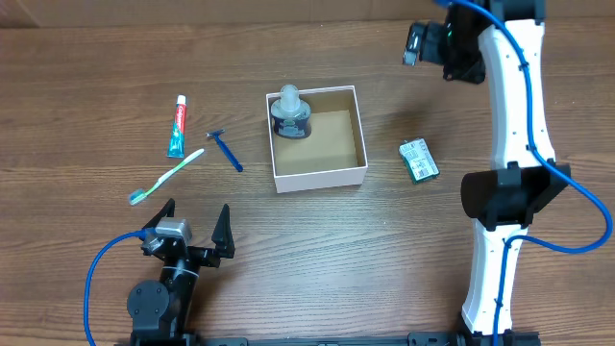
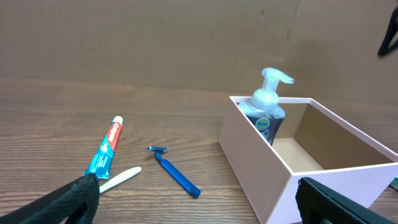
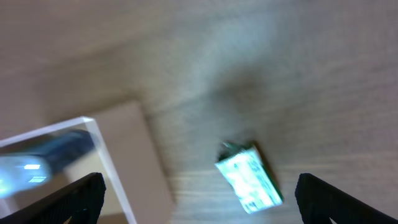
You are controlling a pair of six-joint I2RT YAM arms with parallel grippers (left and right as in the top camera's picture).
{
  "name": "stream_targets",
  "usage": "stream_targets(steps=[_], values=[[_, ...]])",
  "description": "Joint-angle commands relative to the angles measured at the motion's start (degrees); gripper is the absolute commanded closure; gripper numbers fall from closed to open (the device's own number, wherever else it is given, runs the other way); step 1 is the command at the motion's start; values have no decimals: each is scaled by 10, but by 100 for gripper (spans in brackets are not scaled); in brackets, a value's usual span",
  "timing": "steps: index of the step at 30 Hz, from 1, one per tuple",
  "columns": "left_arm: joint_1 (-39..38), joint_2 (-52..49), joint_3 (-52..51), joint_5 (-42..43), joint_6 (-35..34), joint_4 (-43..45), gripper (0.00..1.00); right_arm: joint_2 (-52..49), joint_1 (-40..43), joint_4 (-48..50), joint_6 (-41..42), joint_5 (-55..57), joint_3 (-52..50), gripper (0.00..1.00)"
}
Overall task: Pack container
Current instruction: 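Move the right gripper to the green soap package and grasp it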
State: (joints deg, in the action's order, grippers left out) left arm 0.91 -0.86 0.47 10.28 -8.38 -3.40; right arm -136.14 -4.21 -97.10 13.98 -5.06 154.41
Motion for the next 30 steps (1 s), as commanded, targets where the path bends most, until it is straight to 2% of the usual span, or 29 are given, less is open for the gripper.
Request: stream_targets(steps=[1,12,18,22,26,30], values=[[6,5,-2,-2,7,0,0,9,2,0,-6,70,-78,1],[6,5,-2,-2,7,0,0,61,11,0,-30,69,-284,1],[6,5,-2,-2,7,0,0,220,10,12,-76,59,-409,1],[6,5,-2,-2,7,0,0,321,9,151,-115,13,-553,0],[6,5,-2,-2,7,0,0,333,-2,360,-153,13,-735,0],[6,5,-2,-2,7,0,0,333,-2,452,-174,13,-772,0]])
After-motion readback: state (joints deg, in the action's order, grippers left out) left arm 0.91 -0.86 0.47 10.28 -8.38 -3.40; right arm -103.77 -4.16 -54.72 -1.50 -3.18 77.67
